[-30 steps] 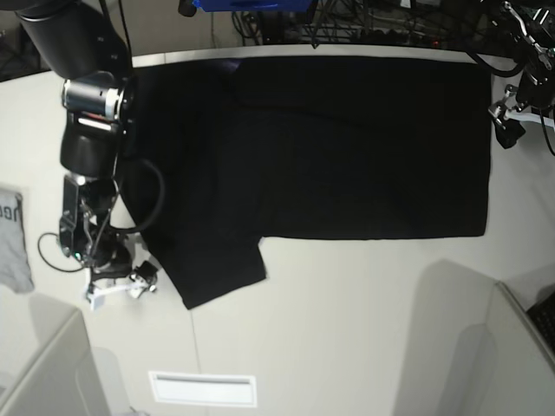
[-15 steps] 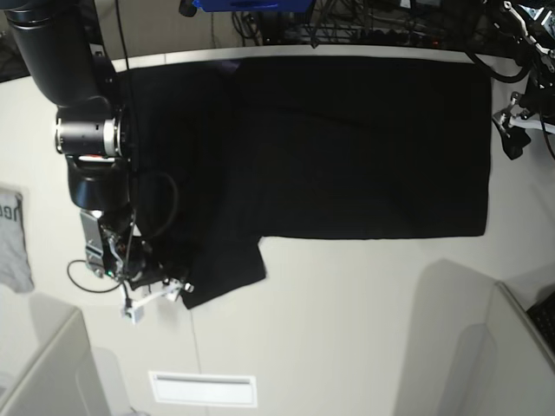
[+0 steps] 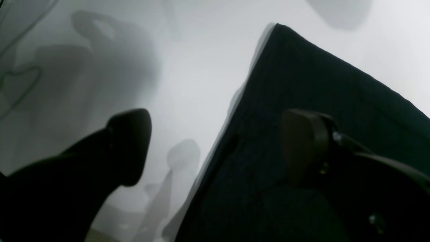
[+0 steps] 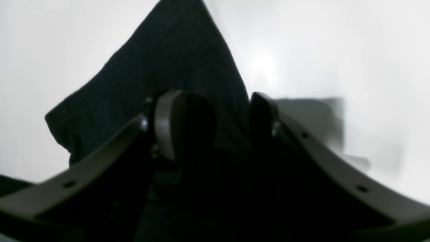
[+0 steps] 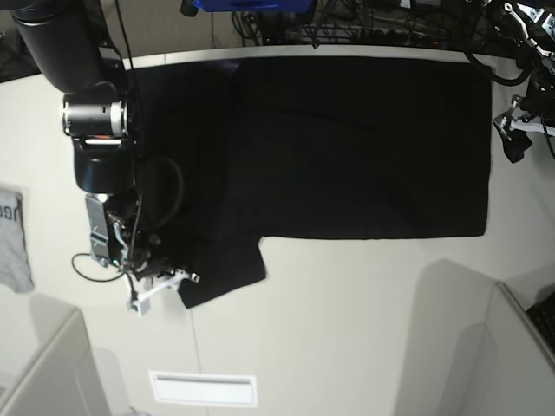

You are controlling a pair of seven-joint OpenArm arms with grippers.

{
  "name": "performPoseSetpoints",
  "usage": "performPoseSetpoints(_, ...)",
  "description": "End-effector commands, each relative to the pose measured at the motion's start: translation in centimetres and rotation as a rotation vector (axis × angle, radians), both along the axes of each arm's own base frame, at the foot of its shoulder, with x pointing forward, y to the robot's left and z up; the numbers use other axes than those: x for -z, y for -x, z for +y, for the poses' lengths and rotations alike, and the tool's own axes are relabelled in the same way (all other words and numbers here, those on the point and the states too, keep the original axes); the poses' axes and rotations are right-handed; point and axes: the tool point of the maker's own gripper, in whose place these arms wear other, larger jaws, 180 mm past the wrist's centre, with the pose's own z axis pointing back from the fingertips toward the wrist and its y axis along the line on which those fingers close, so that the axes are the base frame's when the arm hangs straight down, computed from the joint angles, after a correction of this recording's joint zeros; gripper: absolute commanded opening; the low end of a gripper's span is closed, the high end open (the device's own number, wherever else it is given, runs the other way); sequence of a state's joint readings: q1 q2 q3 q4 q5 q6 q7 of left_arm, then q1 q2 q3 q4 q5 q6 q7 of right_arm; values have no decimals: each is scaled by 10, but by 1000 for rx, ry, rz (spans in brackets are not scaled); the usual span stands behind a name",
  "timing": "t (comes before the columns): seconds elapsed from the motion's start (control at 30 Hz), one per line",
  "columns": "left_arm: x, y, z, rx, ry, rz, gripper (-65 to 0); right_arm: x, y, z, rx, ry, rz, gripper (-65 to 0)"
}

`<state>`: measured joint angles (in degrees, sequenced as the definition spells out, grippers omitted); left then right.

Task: Fold the T-shirt properly
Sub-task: 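Move the right gripper to the sleeve and hem corner, then move the left gripper to the opposite hem corner and grasp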

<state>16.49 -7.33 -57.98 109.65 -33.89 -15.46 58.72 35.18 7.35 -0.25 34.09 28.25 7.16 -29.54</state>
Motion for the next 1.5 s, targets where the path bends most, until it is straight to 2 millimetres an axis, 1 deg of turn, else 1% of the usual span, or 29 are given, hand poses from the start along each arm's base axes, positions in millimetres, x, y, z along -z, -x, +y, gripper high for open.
performPoseSetpoints(0.0, -13, -6, 3, 14, -34, -34, -72, -13, -10, -2, -5, -1, -25, -398)
performPoseSetpoints(0.07, -13, -6, 3, 14, -33, -34, -72, -13, -10, -4, -1, 2, -26, -435)
performPoseSetpoints(0.13, -12, -6, 3, 15, -31, -33, -72, -13, -11, -4, 0, 3, -27, -501)
performPoseSetpoints(0.2, -13, -7, 3, 15, -31, -36, -72, -13, -11, -4, 0, 3, -27, -602)
performPoseSetpoints(0.23, -16, -13, 2, 16, -31, -53, -72, -13, -11, -4, 1, 2, -28, -650)
performPoseSetpoints(0.33, -24, -22, 9, 6, -67, -63, -72, -14, -11, -3, 6, -4, -28, -650)
performPoseSetpoints(0.37, -27, -31, 10, 13, -94, -61, -72, -14, -11, -2, 6, -6, -27, -650)
performPoseSetpoints(0.47, -26, -62, 15, 49, -186, 7, -72, -13, -11, -1, 4, -6, -24, -650)
performPoseSetpoints(0.57, -11, -96, 21, 69, -199, 76, -72, -13, -10, -1, 4, -6, -23, -650)
performPoseSetpoints(0.7, 20, -132, 29, 98, -111, 158, -72, -13, -10, -1, 3, -6, -21, -650)
performPoseSetpoints(0.8, 39, -156, 24, 144, -56, 213, -72, -13, -10, -2, 2, -4, -21, -650)
performPoseSetpoints(0.9, 49, -174, 18, 177, -19, 247, -72, -13, -10, -4, 4, -2, -21, -650)
performPoseSetpoints(1.03, 53, -189, 15, 177, 9, 222, -72, -14, -10, -5, 6, -1, -21, -650)
performPoseSetpoints(1.17, 70, -192, 13, 166, 52, 230, -72, -14, -10, -5, 6, -1, -21, -650)
performPoseSetpoints(1.23, 78, -191, 10, 164, 77, 242, -72, -14, -10, -5, 7, -1, -23, -650)
performPoseSetpoints(1.47, 80, -195, 5, 168, 86, 228, -74, -14, -11, -3, 3, -2, -25, -650)
